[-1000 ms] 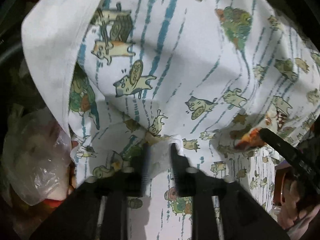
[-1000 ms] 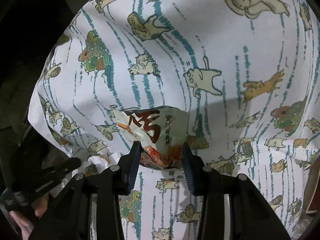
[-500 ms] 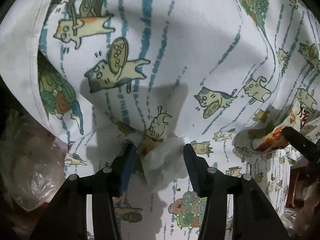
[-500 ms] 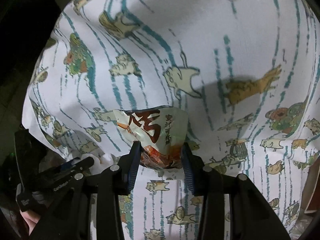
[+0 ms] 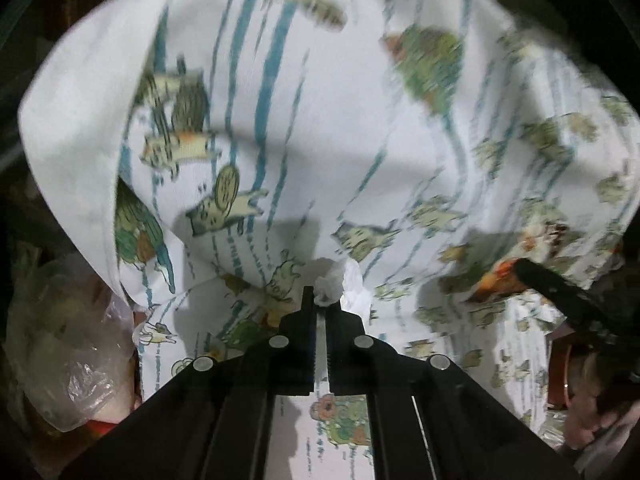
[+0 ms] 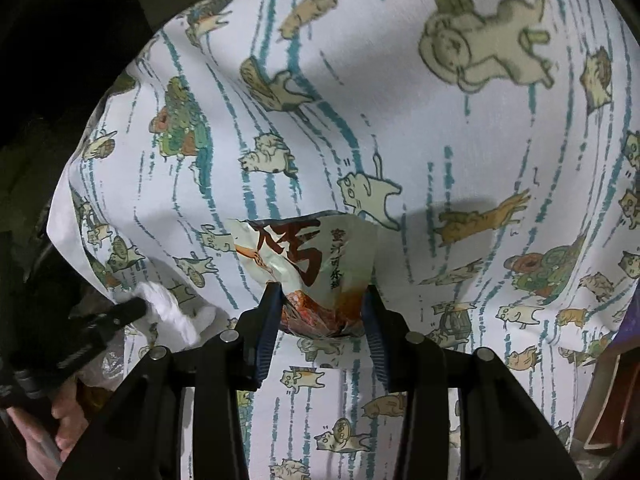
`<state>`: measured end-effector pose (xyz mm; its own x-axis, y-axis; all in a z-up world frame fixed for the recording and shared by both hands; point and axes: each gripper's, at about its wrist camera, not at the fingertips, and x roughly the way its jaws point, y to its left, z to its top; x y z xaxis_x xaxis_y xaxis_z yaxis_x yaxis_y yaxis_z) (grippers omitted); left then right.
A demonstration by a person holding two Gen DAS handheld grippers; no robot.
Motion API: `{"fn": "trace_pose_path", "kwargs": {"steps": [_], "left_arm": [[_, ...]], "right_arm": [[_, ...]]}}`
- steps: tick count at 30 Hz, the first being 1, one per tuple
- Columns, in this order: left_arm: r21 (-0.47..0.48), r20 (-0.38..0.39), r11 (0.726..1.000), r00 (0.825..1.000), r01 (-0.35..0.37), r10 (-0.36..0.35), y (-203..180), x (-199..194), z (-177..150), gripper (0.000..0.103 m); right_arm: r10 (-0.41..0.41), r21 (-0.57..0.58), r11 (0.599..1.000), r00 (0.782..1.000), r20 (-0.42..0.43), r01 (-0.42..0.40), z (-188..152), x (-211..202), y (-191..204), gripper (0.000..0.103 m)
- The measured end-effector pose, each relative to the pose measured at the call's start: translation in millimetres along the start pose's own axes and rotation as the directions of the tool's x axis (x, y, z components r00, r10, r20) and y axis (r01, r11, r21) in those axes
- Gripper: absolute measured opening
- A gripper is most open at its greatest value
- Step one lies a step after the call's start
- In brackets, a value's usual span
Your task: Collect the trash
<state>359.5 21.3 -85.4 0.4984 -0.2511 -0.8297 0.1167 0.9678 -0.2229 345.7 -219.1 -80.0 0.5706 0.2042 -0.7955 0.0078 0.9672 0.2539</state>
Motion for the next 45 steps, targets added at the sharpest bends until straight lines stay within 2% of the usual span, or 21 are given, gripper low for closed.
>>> {"fn": "trace_pose_path", "kwargs": {"steps": [4,6,24,28,30,35,39,45], "left_arm": [[0.021,0.068,0.998,0.996,0.054,-0.056,-13.5,-29.0,-4.1,0.005],[0.029,0.077,0.998,0.995,0.059,-0.061,-17.6,-37.9,-6.5,0.005],[0.065,0.084,0.998,0.996,-0.013,0.008,-12.8,-73.1,-45.5,0.005],[0.107,0.128,0.993,0.991,-0.05,0.037,-20.0,-94.7,-50.4,0.005],[0.127,0.175,0.99,0.983,-0.069,0.046,-27.4,-117.9,-54.7,0.005],[0.119,0.215,0.992,0.977,-0.034,0.008,-42.5,-167.7,-66.8,0.005],[0.156,0.238,0.987,0.971,-0.031,-0.007,-57.9,-208.0,-91.3,0.005],[0.153,0.286,0.988,0.957,-0.001,-0.043,-70.9,-263.4,-130.9,0.005]], "right_arm": [[0.003,0.007,1.0,1.0,0.016,-0.003,2.0,-8.2,-0.2,0.039],[0.012,0.023,1.0,1.0,0.019,-0.013,3.5,-11.1,-3.0,0.039],[0.012,-0.069,0.998,1.0,0.008,-0.011,-29.5,-43.5,-7.9,0.04],[0.015,-0.115,0.993,1.0,-0.01,-0.016,-37.8,-46.2,-4.3,0.04],[0.028,-0.117,0.993,1.0,0.005,-0.027,-42.1,-57.6,-3.5,0.04],[0.054,-0.134,0.99,0.997,0.061,-0.045,-51.5,-101.1,6.9,0.04],[0.103,-0.132,0.987,0.99,0.092,-0.09,-64.0,-143.7,18.1,0.04],[0.153,-0.131,0.982,0.98,0.124,-0.136,-96.2,-207.1,31.4,0.04]]}}
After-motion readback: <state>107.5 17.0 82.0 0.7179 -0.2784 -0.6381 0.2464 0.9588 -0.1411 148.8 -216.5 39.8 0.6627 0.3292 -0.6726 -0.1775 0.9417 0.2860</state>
